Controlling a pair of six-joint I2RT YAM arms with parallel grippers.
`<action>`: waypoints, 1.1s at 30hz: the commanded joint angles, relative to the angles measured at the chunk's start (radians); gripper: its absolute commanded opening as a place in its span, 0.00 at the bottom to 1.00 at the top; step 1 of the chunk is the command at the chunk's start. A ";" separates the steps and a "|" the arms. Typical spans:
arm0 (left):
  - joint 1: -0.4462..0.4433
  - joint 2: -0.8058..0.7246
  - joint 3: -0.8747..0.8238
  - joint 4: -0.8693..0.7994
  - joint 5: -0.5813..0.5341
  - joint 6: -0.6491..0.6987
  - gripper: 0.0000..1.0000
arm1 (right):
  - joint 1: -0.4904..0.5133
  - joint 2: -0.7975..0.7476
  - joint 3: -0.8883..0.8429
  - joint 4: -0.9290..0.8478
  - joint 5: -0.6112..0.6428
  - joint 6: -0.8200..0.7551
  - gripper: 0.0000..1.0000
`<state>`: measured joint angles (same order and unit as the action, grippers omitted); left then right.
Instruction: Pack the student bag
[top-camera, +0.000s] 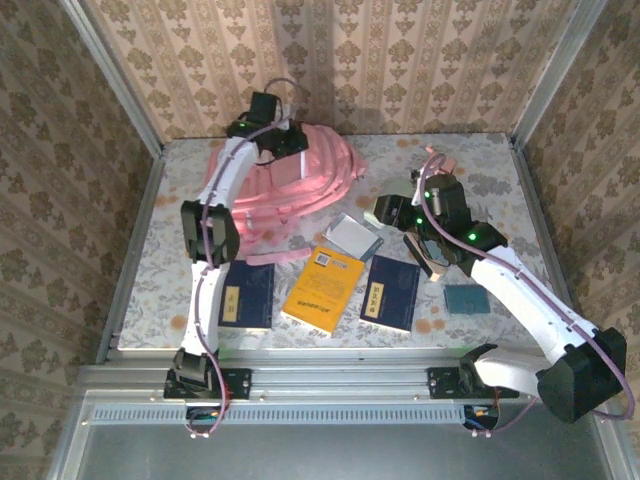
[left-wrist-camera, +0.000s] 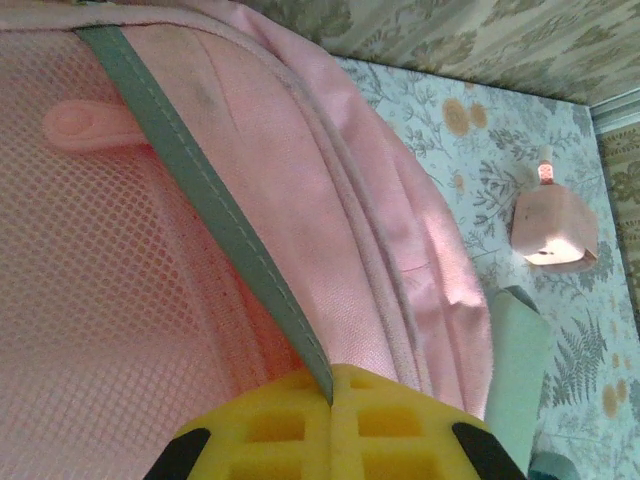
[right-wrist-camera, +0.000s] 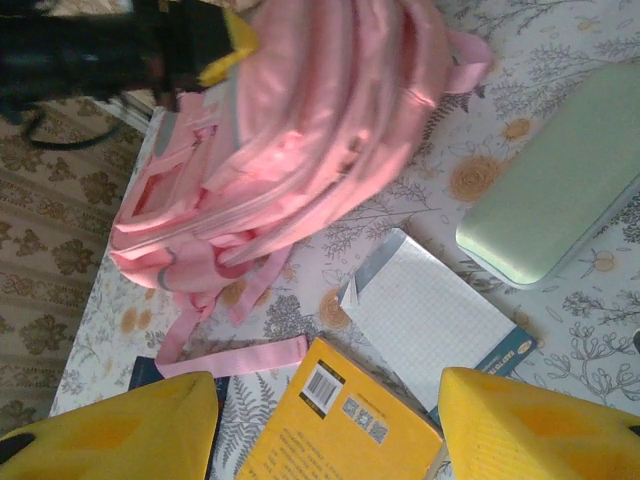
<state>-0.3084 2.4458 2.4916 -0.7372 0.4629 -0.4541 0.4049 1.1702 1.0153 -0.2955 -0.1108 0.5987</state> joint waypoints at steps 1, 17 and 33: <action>0.007 -0.234 -0.010 -0.044 0.016 0.115 0.00 | 0.002 -0.047 0.027 -0.012 0.050 -0.008 0.63; -0.140 -0.641 -0.396 -0.183 -0.117 0.524 0.00 | -0.055 0.056 0.164 0.000 -0.163 0.076 0.88; -0.401 -0.553 -0.334 -0.113 -0.318 0.914 0.00 | -0.098 -0.069 -0.248 0.388 -0.321 0.279 0.75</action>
<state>-0.6933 1.9129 2.1071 -0.9474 0.1669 0.3283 0.3038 1.0824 0.8070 -0.0128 -0.3851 0.8211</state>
